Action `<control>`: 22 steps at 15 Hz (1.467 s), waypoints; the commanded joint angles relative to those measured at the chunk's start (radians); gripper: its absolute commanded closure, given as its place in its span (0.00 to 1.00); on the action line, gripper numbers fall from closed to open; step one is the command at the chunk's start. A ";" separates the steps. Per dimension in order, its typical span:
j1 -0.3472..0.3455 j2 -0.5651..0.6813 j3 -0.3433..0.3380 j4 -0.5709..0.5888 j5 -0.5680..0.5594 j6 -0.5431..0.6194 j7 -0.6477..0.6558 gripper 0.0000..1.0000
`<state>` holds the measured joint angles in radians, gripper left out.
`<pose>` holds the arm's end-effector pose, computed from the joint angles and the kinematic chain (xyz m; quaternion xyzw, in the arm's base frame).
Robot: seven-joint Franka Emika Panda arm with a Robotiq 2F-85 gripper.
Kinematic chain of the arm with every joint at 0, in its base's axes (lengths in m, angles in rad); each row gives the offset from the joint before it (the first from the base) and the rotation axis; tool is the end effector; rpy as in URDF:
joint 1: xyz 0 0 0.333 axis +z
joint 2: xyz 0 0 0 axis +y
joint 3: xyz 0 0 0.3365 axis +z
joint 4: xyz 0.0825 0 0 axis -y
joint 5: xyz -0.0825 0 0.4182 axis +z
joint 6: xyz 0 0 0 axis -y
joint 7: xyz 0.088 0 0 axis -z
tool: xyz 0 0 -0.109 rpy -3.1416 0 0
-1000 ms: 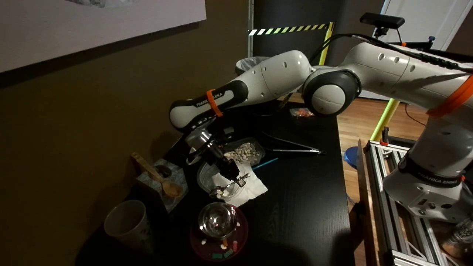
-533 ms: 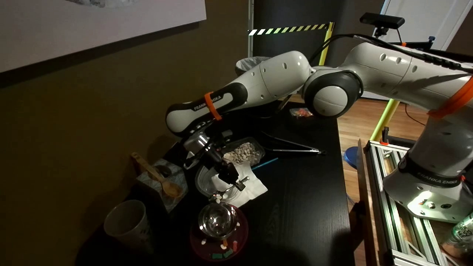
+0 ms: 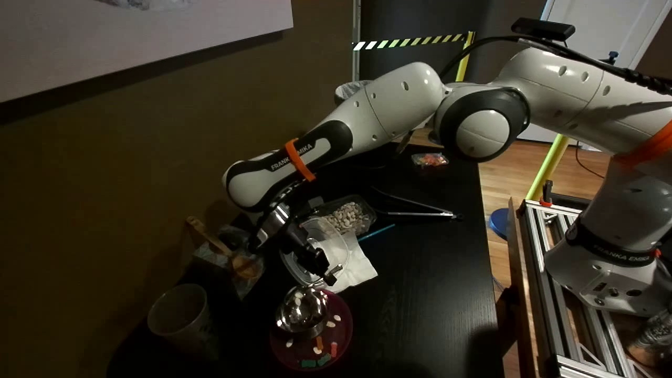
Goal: Use the spoon to transfer some contents from the right bowl to the silver bowl
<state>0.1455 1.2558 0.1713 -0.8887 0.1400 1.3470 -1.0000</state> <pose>0.7005 0.2031 0.0726 -0.7416 -0.5303 0.2986 0.2822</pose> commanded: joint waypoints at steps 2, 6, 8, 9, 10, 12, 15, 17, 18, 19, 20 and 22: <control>-0.011 -0.152 -0.023 -0.276 -0.017 0.250 -0.012 0.99; -0.006 -0.255 -0.032 -0.462 -0.030 0.389 -0.024 0.99; 0.002 -0.305 -0.038 -0.556 -0.046 0.465 -0.024 0.99; 0.006 -0.331 -0.040 -0.603 -0.058 0.506 -0.024 0.99; -0.011 -0.350 -0.011 -0.645 -0.097 0.553 -0.004 0.99; -0.019 -0.402 -0.002 -0.741 -0.122 0.664 0.000 0.99; -0.059 -0.491 0.020 -0.888 -0.105 0.829 -0.002 0.99; -0.069 -0.554 0.020 -0.989 -0.109 0.934 0.015 0.99; -0.069 -0.589 0.016 -1.040 -0.116 0.980 0.032 0.99; -0.074 -0.626 0.014 -1.094 -0.122 1.019 0.039 0.99; -0.079 -0.670 0.016 -1.144 -0.124 1.047 0.045 0.99; -0.082 -0.760 0.015 -1.248 -0.134 1.105 0.067 0.99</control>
<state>0.0782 0.6589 0.1753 -1.9415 0.0360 2.3631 -0.9845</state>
